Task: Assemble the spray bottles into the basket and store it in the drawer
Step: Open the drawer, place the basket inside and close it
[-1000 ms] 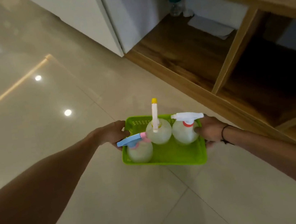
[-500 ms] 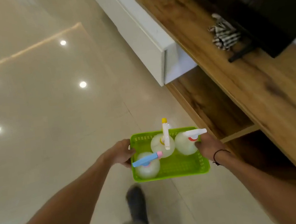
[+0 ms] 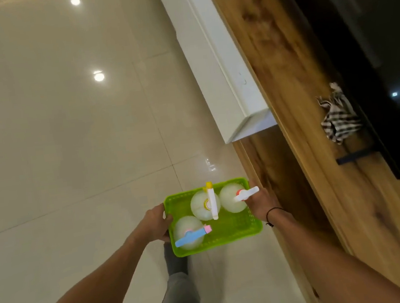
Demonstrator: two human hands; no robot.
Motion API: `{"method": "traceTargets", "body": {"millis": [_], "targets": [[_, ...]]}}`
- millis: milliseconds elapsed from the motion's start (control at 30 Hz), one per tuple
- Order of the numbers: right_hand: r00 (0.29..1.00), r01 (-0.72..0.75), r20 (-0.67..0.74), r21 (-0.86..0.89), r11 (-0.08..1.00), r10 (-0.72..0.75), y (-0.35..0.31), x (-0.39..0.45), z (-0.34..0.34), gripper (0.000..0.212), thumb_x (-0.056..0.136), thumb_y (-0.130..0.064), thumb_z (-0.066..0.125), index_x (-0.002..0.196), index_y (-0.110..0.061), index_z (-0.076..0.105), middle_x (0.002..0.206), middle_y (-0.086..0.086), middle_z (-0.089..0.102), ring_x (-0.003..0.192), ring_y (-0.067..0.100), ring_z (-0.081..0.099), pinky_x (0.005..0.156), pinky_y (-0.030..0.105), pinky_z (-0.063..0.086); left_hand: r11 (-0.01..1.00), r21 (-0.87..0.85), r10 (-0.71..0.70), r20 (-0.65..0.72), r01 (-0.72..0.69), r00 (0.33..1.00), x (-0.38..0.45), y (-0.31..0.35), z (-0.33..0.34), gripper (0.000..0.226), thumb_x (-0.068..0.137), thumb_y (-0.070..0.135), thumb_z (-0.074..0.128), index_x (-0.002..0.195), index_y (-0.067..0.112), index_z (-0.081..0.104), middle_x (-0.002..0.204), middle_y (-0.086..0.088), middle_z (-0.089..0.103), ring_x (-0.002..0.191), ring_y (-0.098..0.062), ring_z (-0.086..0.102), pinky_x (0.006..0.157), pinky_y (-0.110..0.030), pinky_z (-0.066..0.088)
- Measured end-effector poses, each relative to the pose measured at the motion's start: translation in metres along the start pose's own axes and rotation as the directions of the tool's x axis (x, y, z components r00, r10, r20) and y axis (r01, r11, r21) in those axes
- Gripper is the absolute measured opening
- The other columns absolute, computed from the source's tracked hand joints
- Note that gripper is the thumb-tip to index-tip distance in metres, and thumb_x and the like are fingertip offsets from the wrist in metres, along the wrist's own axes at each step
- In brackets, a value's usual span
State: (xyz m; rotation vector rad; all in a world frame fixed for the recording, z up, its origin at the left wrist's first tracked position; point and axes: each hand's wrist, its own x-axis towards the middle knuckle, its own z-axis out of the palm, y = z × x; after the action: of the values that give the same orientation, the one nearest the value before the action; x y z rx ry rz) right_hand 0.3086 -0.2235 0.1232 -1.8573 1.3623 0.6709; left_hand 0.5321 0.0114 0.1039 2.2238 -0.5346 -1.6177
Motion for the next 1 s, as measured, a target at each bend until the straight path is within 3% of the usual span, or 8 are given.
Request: {"method": "traceTargets", "body": {"millis": [100,233,400,533,700,833,1000], "targets": [[1.0,-0.012,-0.025,-0.036,0.999,0.012,-0.007,0.025,-0.007,0.041,0.101,-0.05,0.051,0.119,-0.015,0.064,0.105,0.016,0.073,0.095,0.042,0.069,0.075,0.044,0.054,1.0,-0.023,-0.002,-0.01,0.002,1.0,0.023,0.006,-0.004,0.031,0.106,0.012,0.048,0.135,0.004,0.056,0.108,-0.026,0.077,0.091,-0.042,0.079,0.087,-0.051,0.063],[0.999,0.029,-0.019,-0.133,0.991,-0.032,-0.007,0.073,-0.009,0.04,0.102,-0.044,0.051,0.134,-0.021,0.047,0.113,0.016,0.072,0.098,0.043,0.069,0.07,0.039,0.049,0.998,-0.06,-0.03,-0.008,0.029,1.0,0.062,0.006,0.001,0.03,0.106,0.014,0.049,0.134,0.006,0.057,0.105,-0.025,0.078,0.092,-0.04,0.079,0.09,-0.051,0.062],[0.996,0.083,0.032,-0.135,0.987,-0.079,-0.007,0.137,-0.006,0.042,0.103,-0.039,0.054,0.139,-0.018,0.047,0.118,0.021,0.069,0.102,0.044,0.067,0.079,0.044,0.054,0.986,-0.145,-0.086,-0.037,0.08,0.996,0.114,0.002,0.014,0.027,0.108,0.015,0.049,0.133,0.008,0.057,0.105,-0.026,0.077,0.089,-0.042,0.08,0.088,-0.052,0.064],[0.992,0.114,0.061,-0.053,0.992,-0.111,-0.002,0.192,0.002,0.043,0.103,-0.027,0.058,0.144,-0.018,0.05,0.126,0.022,0.068,0.109,0.044,0.066,0.077,0.037,0.048,0.977,-0.19,-0.118,-0.094,0.099,0.989,0.158,-0.007,0.029,0.03,0.108,0.017,0.051,0.137,0.009,0.059,0.106,-0.027,0.077,0.09,-0.041,0.08,0.089,-0.052,0.064],[0.988,0.119,0.096,0.051,0.992,-0.123,0.006,0.245,0.022,0.042,0.104,-0.014,0.056,0.146,-0.015,0.049,0.134,0.021,0.064,0.122,0.043,0.063,0.102,0.052,0.053,0.957,-0.272,-0.148,-0.162,0.1,0.976,0.202,-0.02,0.048,0.029,0.109,0.024,0.056,0.135,0.016,0.064,0.092,-0.024,0.078,0.081,-0.042,0.08,0.081,-0.05,0.066],[0.986,0.147,0.075,0.011,0.989,-0.148,0.009,0.271,0.036,0.037,0.102,-0.017,0.056,0.139,-0.019,0.052,0.127,0.017,0.066,0.116,0.04,0.064,0.099,0.052,0.054,0.97,-0.23,-0.136,-0.238,0.081,0.962,0.224,-0.03,0.059,0.031,0.109,0.029,0.055,0.134,0.015,0.066,0.091,-0.024,0.079,0.078,-0.039,0.08,0.088,-0.05,0.064],[0.99,0.113,0.083,0.043,0.993,-0.117,0.017,0.296,0.052,0.035,0.101,-0.018,0.058,0.136,-0.022,0.055,0.126,0.015,0.066,0.114,0.039,0.065,0.098,0.051,0.056,0.968,-0.229,-0.161,-0.245,0.104,0.956,0.242,-0.036,0.063,0.035,0.109,0.026,0.053,0.142,0.016,0.063,0.103,-0.025,0.078,0.098,-0.042,0.077,0.097,-0.052,0.06]]}}
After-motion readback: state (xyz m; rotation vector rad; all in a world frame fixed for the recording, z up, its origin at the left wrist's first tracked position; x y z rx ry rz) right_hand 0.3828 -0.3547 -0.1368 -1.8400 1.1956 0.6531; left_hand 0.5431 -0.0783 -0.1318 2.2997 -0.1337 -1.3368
